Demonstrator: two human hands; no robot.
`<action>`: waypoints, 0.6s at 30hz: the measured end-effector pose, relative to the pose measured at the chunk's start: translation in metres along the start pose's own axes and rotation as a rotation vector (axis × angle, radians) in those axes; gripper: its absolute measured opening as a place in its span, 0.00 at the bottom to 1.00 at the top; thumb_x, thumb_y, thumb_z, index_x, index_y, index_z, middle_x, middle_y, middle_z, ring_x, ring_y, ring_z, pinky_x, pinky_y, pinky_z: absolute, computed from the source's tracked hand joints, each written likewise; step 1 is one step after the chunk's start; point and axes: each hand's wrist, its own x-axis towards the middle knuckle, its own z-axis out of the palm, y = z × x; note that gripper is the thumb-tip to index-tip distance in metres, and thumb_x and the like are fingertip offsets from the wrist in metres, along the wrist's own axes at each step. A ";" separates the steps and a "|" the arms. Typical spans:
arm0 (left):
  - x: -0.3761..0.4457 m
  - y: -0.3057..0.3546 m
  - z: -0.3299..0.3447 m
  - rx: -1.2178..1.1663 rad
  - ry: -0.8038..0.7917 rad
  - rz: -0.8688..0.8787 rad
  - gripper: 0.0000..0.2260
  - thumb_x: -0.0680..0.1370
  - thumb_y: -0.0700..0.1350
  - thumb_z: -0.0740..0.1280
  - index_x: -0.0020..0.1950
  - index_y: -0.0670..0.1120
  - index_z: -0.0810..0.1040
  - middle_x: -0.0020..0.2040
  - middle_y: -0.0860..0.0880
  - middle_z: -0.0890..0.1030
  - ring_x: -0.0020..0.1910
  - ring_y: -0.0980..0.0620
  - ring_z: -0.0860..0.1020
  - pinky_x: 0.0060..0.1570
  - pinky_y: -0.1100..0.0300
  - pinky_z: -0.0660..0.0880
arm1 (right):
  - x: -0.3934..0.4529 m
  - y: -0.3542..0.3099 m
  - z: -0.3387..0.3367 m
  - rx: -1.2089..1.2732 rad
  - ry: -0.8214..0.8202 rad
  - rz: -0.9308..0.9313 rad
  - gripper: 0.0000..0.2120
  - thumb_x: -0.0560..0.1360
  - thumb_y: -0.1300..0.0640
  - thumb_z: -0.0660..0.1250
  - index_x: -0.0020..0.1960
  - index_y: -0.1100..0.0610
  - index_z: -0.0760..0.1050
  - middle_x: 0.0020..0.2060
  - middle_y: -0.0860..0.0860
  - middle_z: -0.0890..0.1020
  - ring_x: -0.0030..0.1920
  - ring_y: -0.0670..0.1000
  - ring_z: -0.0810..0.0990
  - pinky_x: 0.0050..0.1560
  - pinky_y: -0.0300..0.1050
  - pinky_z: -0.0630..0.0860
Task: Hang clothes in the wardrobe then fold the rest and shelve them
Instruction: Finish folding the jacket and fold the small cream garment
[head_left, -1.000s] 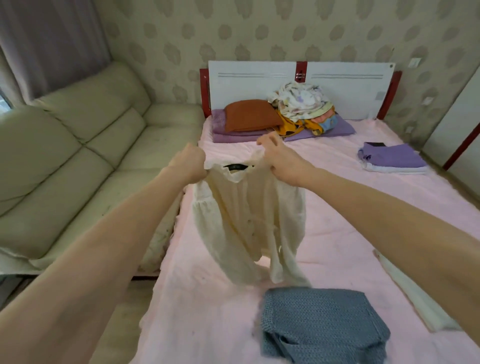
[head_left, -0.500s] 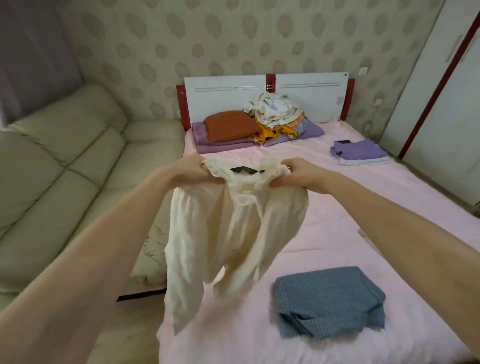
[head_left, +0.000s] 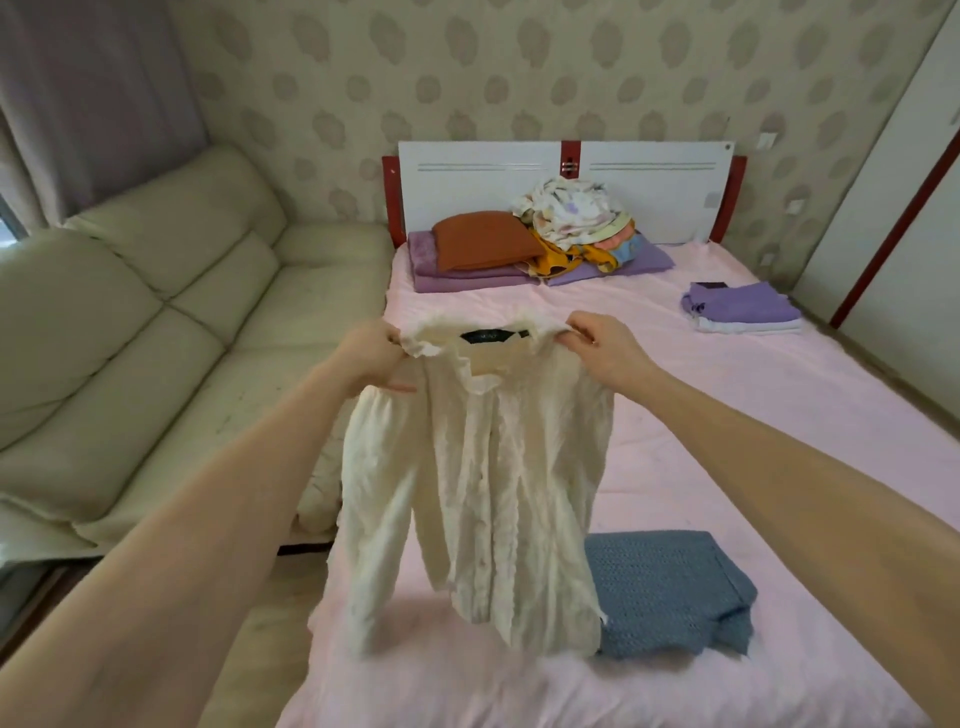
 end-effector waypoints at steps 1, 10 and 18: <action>-0.005 0.000 0.002 -0.085 0.029 0.020 0.06 0.76 0.31 0.64 0.42 0.40 0.73 0.40 0.42 0.74 0.36 0.48 0.78 0.31 0.61 0.79 | -0.003 0.005 0.002 -0.043 0.034 -0.011 0.13 0.80 0.57 0.61 0.38 0.59 0.65 0.31 0.56 0.70 0.35 0.54 0.69 0.35 0.47 0.60; -0.047 0.003 0.028 0.652 0.023 0.182 0.10 0.80 0.44 0.59 0.55 0.41 0.77 0.55 0.40 0.80 0.54 0.40 0.78 0.48 0.52 0.72 | -0.061 0.014 0.030 -0.667 -0.068 -0.168 0.09 0.81 0.56 0.56 0.59 0.57 0.68 0.39 0.59 0.79 0.39 0.62 0.78 0.35 0.50 0.67; -0.091 0.020 0.000 0.567 0.438 0.419 0.19 0.78 0.53 0.55 0.29 0.48 0.62 0.32 0.41 0.78 0.29 0.40 0.73 0.31 0.56 0.64 | -0.066 -0.028 -0.012 -0.337 0.313 -0.535 0.14 0.79 0.54 0.54 0.49 0.64 0.72 0.22 0.58 0.74 0.19 0.62 0.70 0.22 0.43 0.62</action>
